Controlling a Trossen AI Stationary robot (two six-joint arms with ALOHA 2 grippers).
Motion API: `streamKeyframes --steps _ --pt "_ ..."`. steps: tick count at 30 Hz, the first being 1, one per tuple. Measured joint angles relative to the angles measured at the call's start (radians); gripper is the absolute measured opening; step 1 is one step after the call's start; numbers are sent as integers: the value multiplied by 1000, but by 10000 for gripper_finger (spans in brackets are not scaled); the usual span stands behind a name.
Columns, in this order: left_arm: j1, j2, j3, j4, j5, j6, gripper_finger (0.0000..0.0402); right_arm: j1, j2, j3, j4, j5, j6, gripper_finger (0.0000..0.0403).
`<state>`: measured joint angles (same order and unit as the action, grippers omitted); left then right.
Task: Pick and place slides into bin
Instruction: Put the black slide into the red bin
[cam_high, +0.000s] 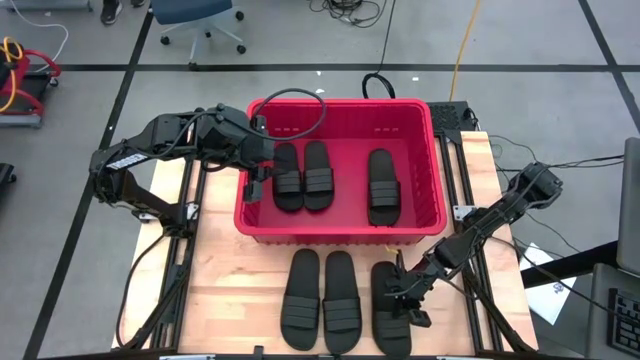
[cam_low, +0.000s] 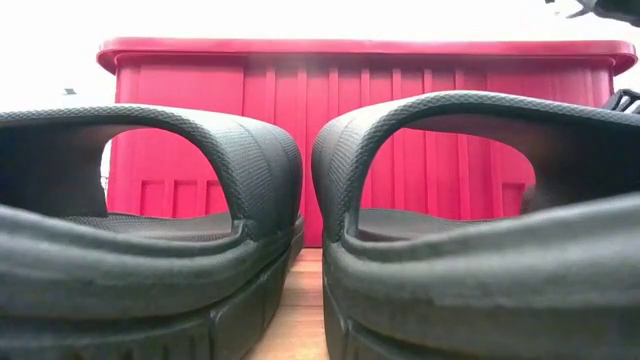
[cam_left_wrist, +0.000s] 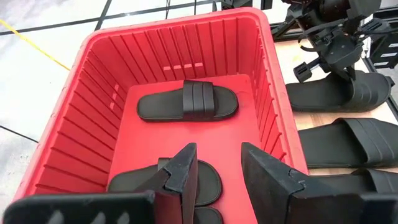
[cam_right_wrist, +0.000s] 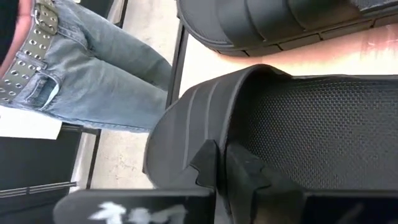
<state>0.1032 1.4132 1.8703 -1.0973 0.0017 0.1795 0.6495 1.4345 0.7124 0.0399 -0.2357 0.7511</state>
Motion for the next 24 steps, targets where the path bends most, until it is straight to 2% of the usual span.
streamKeyframes --steps 14,24 --pt "0 0 0 0 0 1 122 -2 -280 39 -38 55 69 2" --pt "0 0 0 -1 0 0 122 -2 -394 225 -279 109 -61 1"
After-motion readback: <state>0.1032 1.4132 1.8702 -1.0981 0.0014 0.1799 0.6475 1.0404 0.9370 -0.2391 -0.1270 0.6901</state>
